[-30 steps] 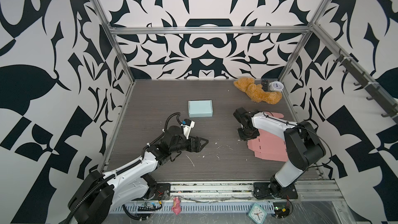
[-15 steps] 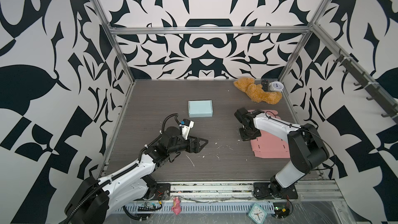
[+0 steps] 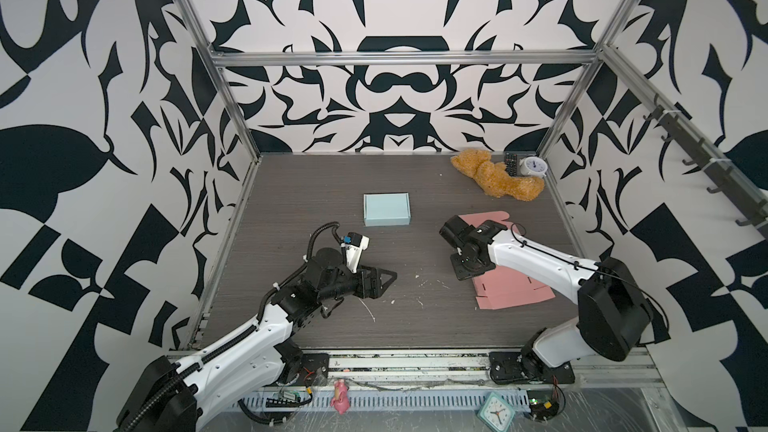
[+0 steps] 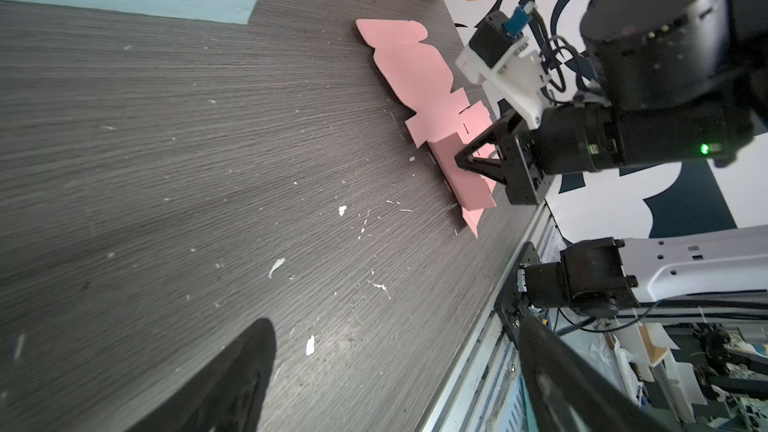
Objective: Fold the paper box
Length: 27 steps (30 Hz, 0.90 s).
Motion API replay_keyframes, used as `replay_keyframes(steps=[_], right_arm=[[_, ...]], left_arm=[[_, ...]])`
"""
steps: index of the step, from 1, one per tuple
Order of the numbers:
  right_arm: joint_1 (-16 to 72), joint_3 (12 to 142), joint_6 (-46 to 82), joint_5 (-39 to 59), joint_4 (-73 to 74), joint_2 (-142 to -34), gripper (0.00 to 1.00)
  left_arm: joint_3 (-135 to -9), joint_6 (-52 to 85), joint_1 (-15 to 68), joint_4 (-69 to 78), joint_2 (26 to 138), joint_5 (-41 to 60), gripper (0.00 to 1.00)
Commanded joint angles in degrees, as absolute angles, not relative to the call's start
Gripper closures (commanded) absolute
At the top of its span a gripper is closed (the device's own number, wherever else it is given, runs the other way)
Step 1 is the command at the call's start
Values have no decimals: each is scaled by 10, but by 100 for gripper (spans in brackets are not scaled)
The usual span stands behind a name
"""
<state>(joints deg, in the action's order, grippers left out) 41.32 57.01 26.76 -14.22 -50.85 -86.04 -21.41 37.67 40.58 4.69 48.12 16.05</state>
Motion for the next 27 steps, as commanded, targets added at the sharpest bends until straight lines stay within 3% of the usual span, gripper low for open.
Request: replay_keyframes(steps=[1,9,13,27], right_arm=[[455,595,305,-157,-544,-844,97],[601,627,328,-198,-532,-860,91],[625,639,328,-205,-539,-879,92],[699,645,299,-199,-528,-870,94]], left_arm=[[-236,374,403,21,458,112,7],[-317,332,388,-97,487,132,8],[-302,336,376,-88,477,120,8],[-299,352,231,-21,556,258,11]])
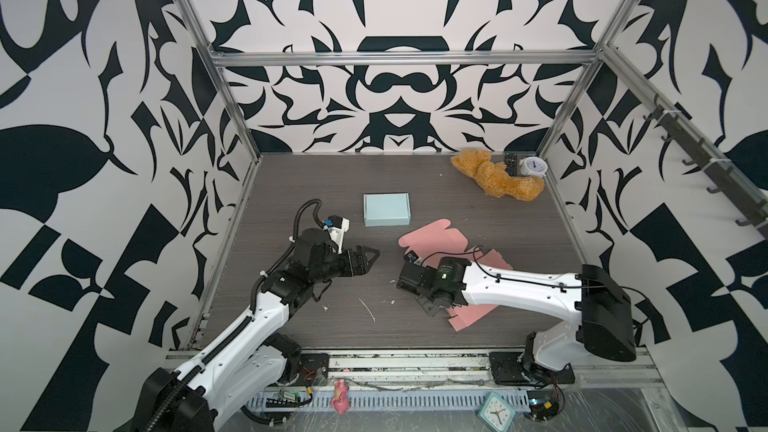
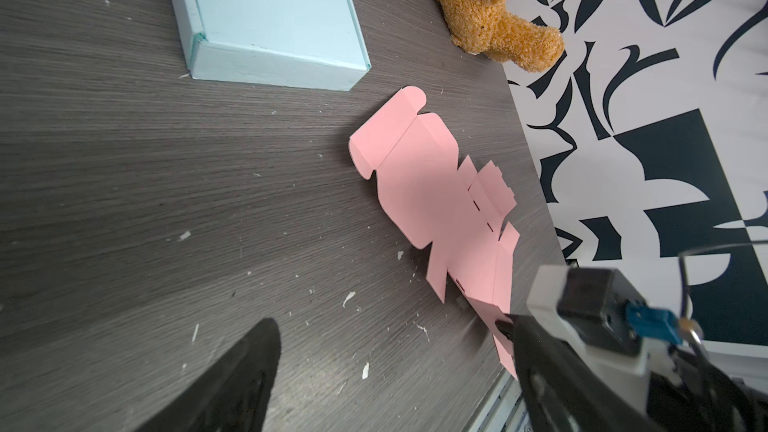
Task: Fold the paper box
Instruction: 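Drag the pink blank toward the left gripper with the right gripper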
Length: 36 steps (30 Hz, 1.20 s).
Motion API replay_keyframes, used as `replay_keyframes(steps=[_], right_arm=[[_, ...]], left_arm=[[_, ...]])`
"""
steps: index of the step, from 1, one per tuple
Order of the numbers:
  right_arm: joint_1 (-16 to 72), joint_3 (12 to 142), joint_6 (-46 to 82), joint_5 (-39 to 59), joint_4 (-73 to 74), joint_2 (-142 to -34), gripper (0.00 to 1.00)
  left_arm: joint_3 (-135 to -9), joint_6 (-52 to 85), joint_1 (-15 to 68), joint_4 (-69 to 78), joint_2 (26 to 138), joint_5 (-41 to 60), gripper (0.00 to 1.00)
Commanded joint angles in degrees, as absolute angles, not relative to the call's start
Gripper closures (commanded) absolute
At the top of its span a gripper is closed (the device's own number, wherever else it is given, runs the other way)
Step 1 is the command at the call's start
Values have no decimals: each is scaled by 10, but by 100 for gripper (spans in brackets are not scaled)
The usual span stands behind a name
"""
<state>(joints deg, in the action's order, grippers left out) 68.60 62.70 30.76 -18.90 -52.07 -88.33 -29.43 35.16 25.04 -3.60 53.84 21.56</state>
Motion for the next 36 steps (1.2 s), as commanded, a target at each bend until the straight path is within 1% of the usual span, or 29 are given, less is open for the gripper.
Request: replay_keyframes(steps=[1,6,12,13,14,19,24,27,31,36], right_arm=[[704,642,298,-199,-527,-865,94],[723,613,271,-169,-502,-833,94],[757,583,197,-116,-457,-809,93],[760,584,186,-116,-455,-808,93],[764,586,171,-94,-452,-807,93],[774,602,101,-81,-447,-823,93],[775,603,29,-58,-410,-840,93],[775,589,-32,-73,-374,-848,93],[775,590,-82,-92,-353,-864,94],[771,563,-137,-105,-319,-861,92]], left_arm=[[-303,348,229,-24,563,258,11],[-317,346,204,-27,584,256,14],[-340,345,170,-45,590,247,14],[-342,345,167,-48,592,248,14],[-346,345,162,-50,593,248,14],[-354,344,157,-59,595,242,14],[-351,343,155,-67,591,242,14],[-347,332,142,-81,580,242,14],[-334,326,105,-94,558,264,14],[-320,323,77,-95,541,287,14]])
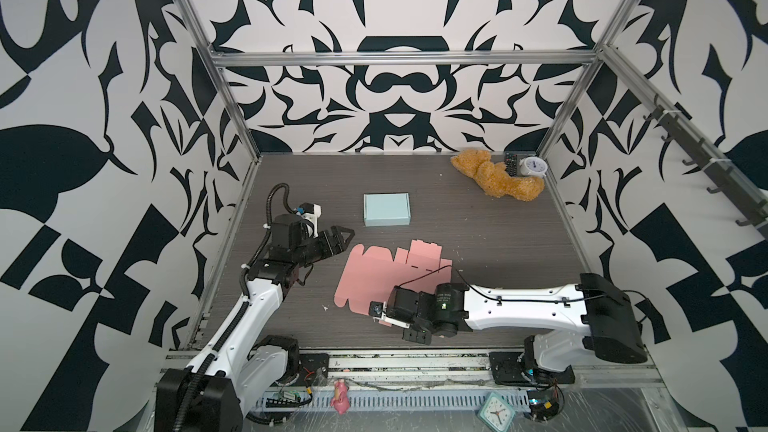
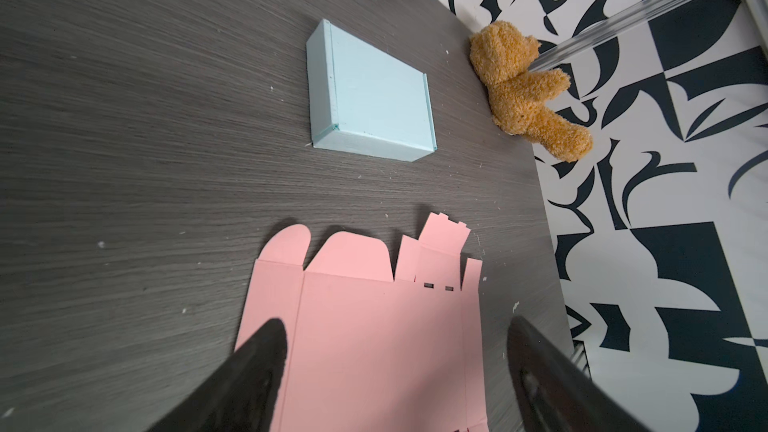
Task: Fold the paper box
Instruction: 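Drag the pink blank toward the left gripper with the right gripper, then release the pink blank and move both grippers to its opposite edges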
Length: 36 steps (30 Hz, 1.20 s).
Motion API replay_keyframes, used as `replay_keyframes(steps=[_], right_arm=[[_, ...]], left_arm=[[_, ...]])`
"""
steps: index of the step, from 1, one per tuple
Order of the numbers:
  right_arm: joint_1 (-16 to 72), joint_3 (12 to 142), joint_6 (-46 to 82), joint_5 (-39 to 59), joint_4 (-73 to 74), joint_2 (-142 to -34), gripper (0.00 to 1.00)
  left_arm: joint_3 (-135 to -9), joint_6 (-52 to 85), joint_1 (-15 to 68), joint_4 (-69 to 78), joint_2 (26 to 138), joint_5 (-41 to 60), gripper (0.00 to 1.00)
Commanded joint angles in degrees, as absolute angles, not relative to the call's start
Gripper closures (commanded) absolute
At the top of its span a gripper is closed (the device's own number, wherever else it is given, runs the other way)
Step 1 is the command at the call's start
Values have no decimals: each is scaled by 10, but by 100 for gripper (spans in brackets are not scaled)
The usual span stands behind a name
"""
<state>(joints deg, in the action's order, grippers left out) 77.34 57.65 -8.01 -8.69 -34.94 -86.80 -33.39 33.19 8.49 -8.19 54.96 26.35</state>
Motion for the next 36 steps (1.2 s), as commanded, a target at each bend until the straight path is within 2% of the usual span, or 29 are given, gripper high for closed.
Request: replay_keyframes(steps=[1,4,10,17,21,28,32,36], right_arm=[[767,557,-145,-105,-313,-861,92],[760,546,-165,-105,-306,-861,89],[759,543,-168,-105,-314,-857,74],[760,555,-130,-116,-319,-817,47],[763,542,-96,-69,-293,-767,28],[745,515,25,-94,-251,-682,20],[677,511,143,-74,-255,-643,19],[581,495,239,2,-255,-618,18]], left_arm=[[-318,323,75,-93,540,290,14],[-313,323,74,-86,541,299,14],[-304,322,74,-90,526,302,14],[-298,318,74,-90,523,315,14],[-298,316,74,-88,526,326,14],[-286,322,77,-76,526,349,14],[-279,325,106,-68,524,348,14],[-279,322,159,-66,529,324,14]])
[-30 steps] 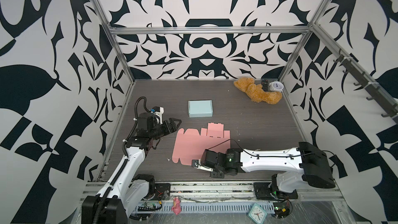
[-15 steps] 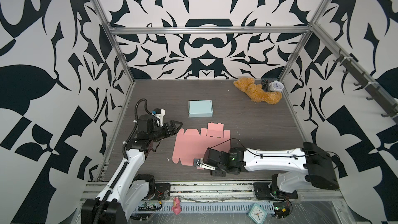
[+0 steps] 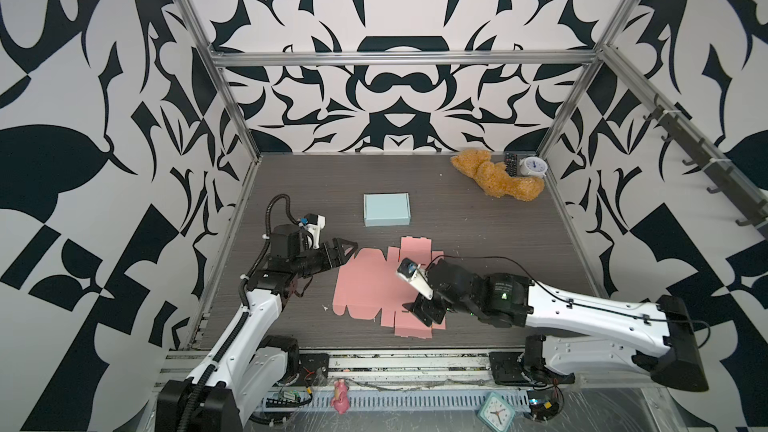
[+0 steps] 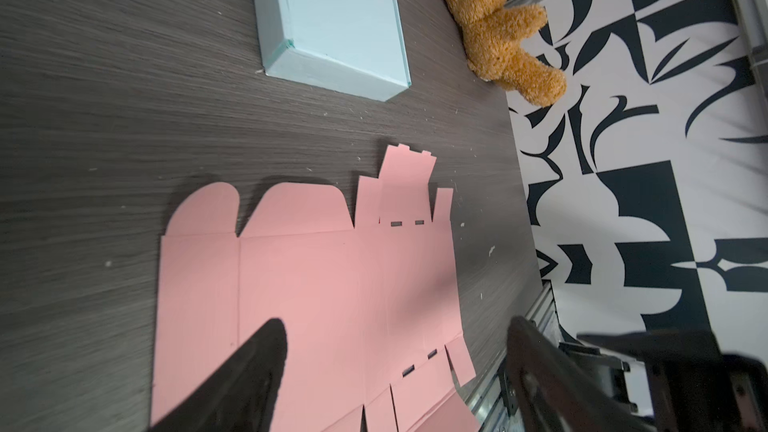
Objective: Fold the paper box
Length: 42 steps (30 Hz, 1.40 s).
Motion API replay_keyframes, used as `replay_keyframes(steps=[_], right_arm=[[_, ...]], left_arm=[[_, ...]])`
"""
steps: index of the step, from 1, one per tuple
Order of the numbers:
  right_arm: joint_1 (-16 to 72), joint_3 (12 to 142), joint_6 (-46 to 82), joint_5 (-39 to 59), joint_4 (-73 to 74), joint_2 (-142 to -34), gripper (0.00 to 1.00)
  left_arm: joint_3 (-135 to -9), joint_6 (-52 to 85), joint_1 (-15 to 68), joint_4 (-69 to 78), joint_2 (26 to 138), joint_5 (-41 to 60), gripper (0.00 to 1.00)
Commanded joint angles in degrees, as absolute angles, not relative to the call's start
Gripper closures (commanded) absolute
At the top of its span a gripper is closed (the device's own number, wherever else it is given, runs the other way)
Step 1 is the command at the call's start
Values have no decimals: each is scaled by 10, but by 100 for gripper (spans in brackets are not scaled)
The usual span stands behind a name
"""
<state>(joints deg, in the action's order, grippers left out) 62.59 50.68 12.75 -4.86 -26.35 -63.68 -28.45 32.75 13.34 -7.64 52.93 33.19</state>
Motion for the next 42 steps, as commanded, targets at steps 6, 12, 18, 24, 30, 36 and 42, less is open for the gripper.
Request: replay_keyframes(steps=[6,12,18,24,30,36,42], right_arm=[[488,484,273,77,-285,-637,18],[422,441,291,123,-268,-634,18],[361,394,305,170,-239,-628,17],[331,364,308,196,-218,-639,17],[308,343,302,203,-201,-654,17],[302,328,306,211,-176,-678,17],[294,302,315,221,-138,-691,18]], left_arm=[[-281,311,243,-65,548,286,14],[-272,311,314,-18,576,274,14],[-279,299,360,-13,628,268,14],[-262,305,381,4,648,262,17],[-240,318,386,39,672,263,22],[-237,323,395,64,712,264,28],[-229,332,400,96,760,263,33]])
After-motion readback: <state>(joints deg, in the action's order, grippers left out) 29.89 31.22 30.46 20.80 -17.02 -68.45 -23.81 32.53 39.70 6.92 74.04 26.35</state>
